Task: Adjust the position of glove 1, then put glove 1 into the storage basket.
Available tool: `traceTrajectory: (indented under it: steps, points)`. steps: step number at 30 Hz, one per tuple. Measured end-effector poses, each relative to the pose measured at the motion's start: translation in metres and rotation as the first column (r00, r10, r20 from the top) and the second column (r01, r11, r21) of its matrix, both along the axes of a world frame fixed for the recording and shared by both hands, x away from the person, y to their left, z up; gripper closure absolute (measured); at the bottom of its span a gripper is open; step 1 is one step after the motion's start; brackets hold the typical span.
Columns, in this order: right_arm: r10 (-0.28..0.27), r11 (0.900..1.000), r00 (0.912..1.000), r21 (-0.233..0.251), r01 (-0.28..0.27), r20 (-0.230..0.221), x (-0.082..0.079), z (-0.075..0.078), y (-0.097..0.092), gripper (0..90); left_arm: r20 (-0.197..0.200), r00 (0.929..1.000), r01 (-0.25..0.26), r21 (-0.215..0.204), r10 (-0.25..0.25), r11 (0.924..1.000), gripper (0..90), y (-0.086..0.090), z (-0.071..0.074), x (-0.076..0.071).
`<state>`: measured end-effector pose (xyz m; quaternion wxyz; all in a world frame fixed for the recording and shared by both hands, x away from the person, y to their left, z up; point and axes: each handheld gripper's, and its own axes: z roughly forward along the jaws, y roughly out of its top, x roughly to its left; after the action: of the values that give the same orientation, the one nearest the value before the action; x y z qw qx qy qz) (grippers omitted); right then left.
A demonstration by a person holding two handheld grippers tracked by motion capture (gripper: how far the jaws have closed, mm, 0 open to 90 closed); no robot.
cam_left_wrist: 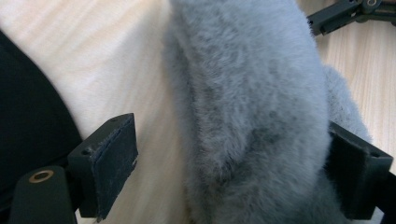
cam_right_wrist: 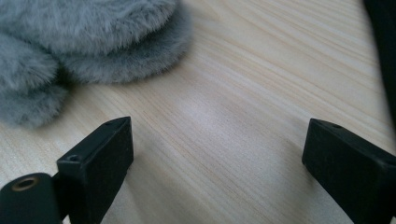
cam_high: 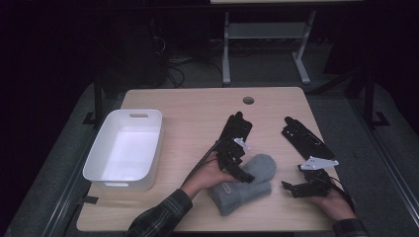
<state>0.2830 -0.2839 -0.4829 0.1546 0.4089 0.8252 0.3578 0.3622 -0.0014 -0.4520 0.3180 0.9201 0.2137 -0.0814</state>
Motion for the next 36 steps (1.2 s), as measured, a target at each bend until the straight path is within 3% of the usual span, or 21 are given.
traceTrajectory:
  steps: [7, 12, 18, 22, 26, 36]
  points:
    - [0.001, 1.0, 1.0, -0.001, -0.001, 0.001, 0.0, 0.0, 0.0, 8.6, -0.01, 0.9998, 0.016, -0.002, -0.016, 0.9999, 13.9, -0.003, -0.006, 0.0]
    - [0.002, 1.0, 1.0, -0.002, -0.002, 0.001, 0.001, 0.0, 0.0, 8.7, -0.07, 0.9951, 0.068, -0.03, -0.069, 0.9973, 33.8, -0.004, -0.005, -0.001]
    - [0.002, 1.0, 1.0, -0.002, -0.002, 0.001, 0.001, 0.0, 0.0, 8.7, -0.136, 0.9858, 0.093, -0.044, -0.098, 0.9947, 53.2, -0.004, -0.005, 0.001]
    - [0.002, 1.0, 1.0, -0.002, -0.002, 0.001, 0.001, 0.0, 0.0, 8.6, -0.127, 0.9845, 0.119, -0.028, -0.122, 0.9925, 64.3, -0.007, -0.001, -0.002]
    - [0.002, 1.0, 1.0, -0.002, -0.002, 0.001, 0.001, 0.0, 0.0, 8.7, -0.127, 0.9852, 0.111, -0.03, -0.114, 0.9933, 70.3, -0.006, 0.002, -0.003]
    - [0.004, 1.0, 1.0, -0.002, -0.004, 0.003, 0.001, 0.0, 0.0, 8.7, -0.118, 0.9876, 0.096, -0.073, -0.104, 0.9927, 72.9, 0.003, 0.018, -0.005]
